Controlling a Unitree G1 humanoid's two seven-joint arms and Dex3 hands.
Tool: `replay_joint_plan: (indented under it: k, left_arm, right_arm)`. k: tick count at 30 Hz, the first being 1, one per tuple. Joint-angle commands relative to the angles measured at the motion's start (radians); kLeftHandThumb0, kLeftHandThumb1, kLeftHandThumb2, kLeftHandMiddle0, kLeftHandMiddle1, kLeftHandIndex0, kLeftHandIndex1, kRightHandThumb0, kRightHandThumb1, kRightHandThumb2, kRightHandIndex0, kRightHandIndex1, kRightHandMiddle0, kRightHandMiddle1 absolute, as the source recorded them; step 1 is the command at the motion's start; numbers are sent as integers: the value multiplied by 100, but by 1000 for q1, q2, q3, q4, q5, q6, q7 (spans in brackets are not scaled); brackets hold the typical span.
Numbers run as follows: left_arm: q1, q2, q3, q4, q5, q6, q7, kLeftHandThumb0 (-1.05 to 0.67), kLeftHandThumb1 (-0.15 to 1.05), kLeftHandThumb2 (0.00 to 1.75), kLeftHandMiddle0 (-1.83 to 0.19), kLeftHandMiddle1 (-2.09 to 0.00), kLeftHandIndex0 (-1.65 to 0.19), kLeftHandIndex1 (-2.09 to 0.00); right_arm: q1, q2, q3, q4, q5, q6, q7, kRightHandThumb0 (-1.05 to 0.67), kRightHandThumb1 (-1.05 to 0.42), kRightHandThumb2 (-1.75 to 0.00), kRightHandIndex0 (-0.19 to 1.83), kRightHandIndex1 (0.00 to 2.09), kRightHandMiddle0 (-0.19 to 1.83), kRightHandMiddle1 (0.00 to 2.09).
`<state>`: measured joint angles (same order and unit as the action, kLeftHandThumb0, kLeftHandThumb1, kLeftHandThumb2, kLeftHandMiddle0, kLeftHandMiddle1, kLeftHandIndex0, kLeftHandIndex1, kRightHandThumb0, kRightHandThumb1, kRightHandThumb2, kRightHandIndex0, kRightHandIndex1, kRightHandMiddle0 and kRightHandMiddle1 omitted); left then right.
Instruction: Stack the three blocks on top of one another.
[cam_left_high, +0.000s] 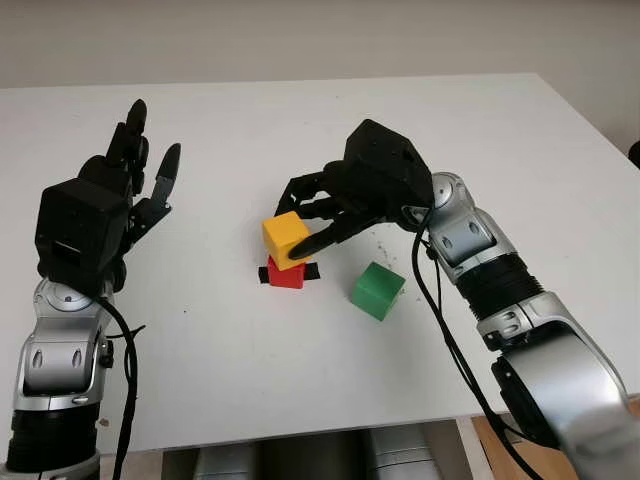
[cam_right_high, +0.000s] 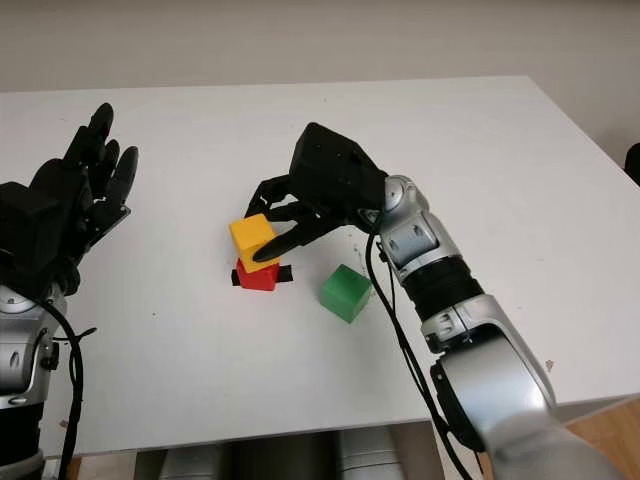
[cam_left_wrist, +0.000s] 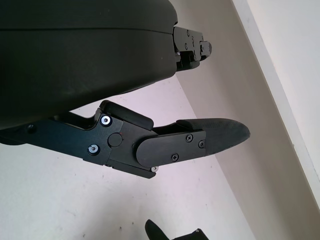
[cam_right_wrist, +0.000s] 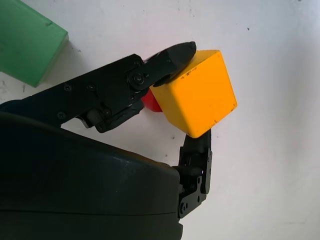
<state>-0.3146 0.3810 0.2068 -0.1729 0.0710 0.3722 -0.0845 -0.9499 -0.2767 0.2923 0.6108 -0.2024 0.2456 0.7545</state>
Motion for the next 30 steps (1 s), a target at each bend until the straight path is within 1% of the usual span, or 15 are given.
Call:
replay_joint_plan:
  k: [1, 4, 5, 8, 10, 13, 17, 19, 22, 23, 27, 28, 29, 30]
  left_arm:
    - [1, 8, 8, -4, 0, -10, 2, -70, 105, 55, 1, -6, 3, -5]
    - [1, 8, 6, -7, 1, -7, 2, -70, 105, 55, 1, -6, 3, -5]
    - [1, 8, 6, -7, 1, -9, 1, -70, 105, 56, 1, -6, 3, -5]
    - [1, 8, 5, -6, 5, -6, 3, -69, 105, 56, 1, -5, 3, -5]
    - [0, 7, 5, -6, 5, -5, 2, -69, 105, 56, 1, -5, 3, -5]
    - [0, 6, 5, -6, 5, -3, 3, -69, 105, 56, 1, -5, 3, -5]
    - [0, 3, 5, -6, 1, -2, 2, -69, 105, 56, 1, -5, 3, -5]
    - [-1, 5, 2, -5, 6, -2, 4, -69, 105, 56, 1, -5, 3, -5]
    - [-2, 3, 2, -4, 5, -4, 3, -69, 105, 56, 1, -5, 3, -5]
    - [-3, 3, 3, -3, 4, -5, 3, -69, 105, 56, 1, -5, 3, -5]
    - [-3, 4, 2, -4, 5, -4, 3, -70, 105, 55, 1, -5, 3, -5]
    - [-3, 4, 3, -4, 4, -5, 3, -70, 105, 55, 1, -5, 3, -5]
    - [-4, 5, 5, -3, 2, -7, 2, -70, 105, 55, 1, -5, 3, -5]
    - [-3, 6, 7, -3, 0, -7, 1, -70, 105, 55, 2, -5, 3, -5]
  right_arm:
    - [-12, -12, 8, 9, -7, -8, 10, -59, -91, -5, 11, 3, 13, 98]
    - [-16, -19, 11, 11, -8, -11, 22, -65, -89, -5, 4, 2, 9, 75]
    - [-14, -21, 9, 10, -6, -25, 24, -67, -89, -5, 1, 3, 8, 64]
    - [1, -29, 0, -5, -1, -78, 14, -77, -88, -5, -5, 3, -1, 43]
    - [8, -33, -8, -10, 8, -114, 12, -81, -88, -5, -7, 3, -4, 34]
    - [9, -37, -27, -17, 36, -136, 25, -81, -89, -6, -17, 1, -13, 20]
    - [11, -42, -42, -26, 54, -154, 25, -79, -89, -5, -19, 0, -19, 13]
    - [10, -43, -53, -31, 66, -151, 23, -78, -88, -5, -19, 0, -19, 11]
    - [7, -48, -72, -27, 85, -182, 24, -80, -88, -5, -19, 0, -19, 4]
    - [-1, -49, -94, -33, 110, -178, 32, -82, -89, -5, -19, 0, -19, 2]
    - [-30, -70, -145, -88, 164, -131, 45, -76, -88, -5, -19, 0, -19, 0]
    - [-45, -82, -164, -101, 178, -101, 41, -76, -88, -5, -19, 0, -18, 1]
    - [-73, -102, -195, -93, 204, -81, 50, -76, -87, -5, -19, 0, -17, 2]
    - [-92, -116, -214, -88, 222, -66, 57, -74, -87, -5, -12, 4, -8, 6]
